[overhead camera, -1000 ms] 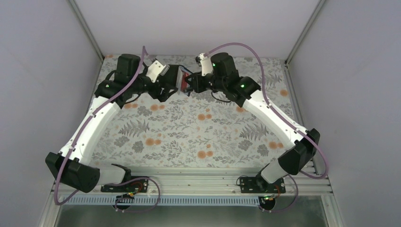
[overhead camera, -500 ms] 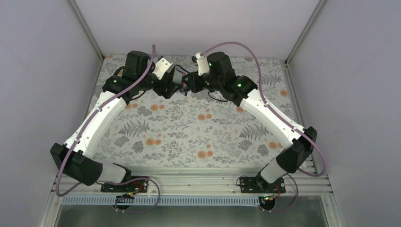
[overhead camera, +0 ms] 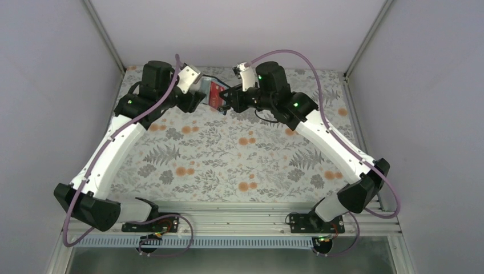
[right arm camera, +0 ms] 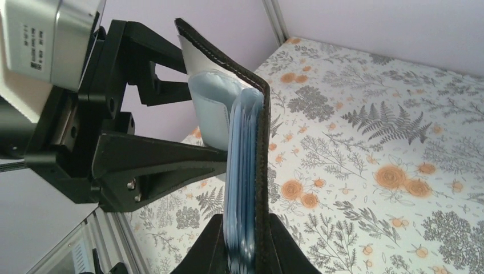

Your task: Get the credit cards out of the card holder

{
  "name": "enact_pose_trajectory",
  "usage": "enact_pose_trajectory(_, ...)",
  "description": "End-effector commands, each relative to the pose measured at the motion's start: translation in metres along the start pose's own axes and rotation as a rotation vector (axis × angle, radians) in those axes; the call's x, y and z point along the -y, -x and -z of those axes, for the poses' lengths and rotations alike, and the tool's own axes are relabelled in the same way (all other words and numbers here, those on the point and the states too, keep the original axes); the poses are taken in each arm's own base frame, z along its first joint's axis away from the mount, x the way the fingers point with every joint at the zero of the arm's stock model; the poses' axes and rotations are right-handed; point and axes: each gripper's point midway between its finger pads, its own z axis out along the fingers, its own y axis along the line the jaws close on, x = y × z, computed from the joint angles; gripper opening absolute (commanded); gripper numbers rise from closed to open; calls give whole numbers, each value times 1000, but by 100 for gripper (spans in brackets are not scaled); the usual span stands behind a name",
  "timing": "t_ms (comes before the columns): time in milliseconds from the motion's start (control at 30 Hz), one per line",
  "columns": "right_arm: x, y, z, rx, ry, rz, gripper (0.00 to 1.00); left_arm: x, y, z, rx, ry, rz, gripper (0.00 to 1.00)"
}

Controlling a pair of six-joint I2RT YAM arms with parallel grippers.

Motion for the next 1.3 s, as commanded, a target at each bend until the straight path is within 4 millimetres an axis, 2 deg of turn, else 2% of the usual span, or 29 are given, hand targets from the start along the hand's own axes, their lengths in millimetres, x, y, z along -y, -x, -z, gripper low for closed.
enact_pose_trajectory(0,-27,15,22,59,111,70,4,-12,4,14,31,44,-6,63)
enact_pose_trajectory(100,-31,14,26,55,144,91,4,-12,5,21,43,37,-9,50)
enact_pose_trajectory(200,-35,12,27,48,170,109,4,-6,7,26,57,-5,-11,49)
enact_pose_trajectory(300,-38,12,30,49,193,136,4,-5,7,31,61,-19,-17,60)
enact_pose_trajectory(467,-32,11,35,50,200,128,4,-20,8,40,56,42,-13,70)
enact_pose_trajectory(633,-7,7,34,42,145,48,4,-32,17,57,85,87,-14,76)
enact_pose_trajectory(733,16,7,33,45,70,-16,4,-43,23,69,104,133,-17,79)
enact_pose_trajectory(800,32,6,30,44,-12,-49,4,-44,39,85,163,142,3,79)
enact_pose_trajectory(833,40,6,29,44,-54,-68,4,-34,52,97,218,90,-12,80)
enact_pose_trajectory(900,53,5,26,42,-120,-94,4,4,72,113,298,-118,-53,80)
enact_pose_trajectory(1000,63,6,20,46,-165,-115,4,58,75,119,333,-455,-68,68)
enact_pose_trajectory(1133,63,10,10,41,-202,-115,4,94,65,102,294,-653,-54,60)
enact_pose_trajectory(1267,48,10,-3,24,-118,-89,4,111,52,67,210,-699,-3,57)
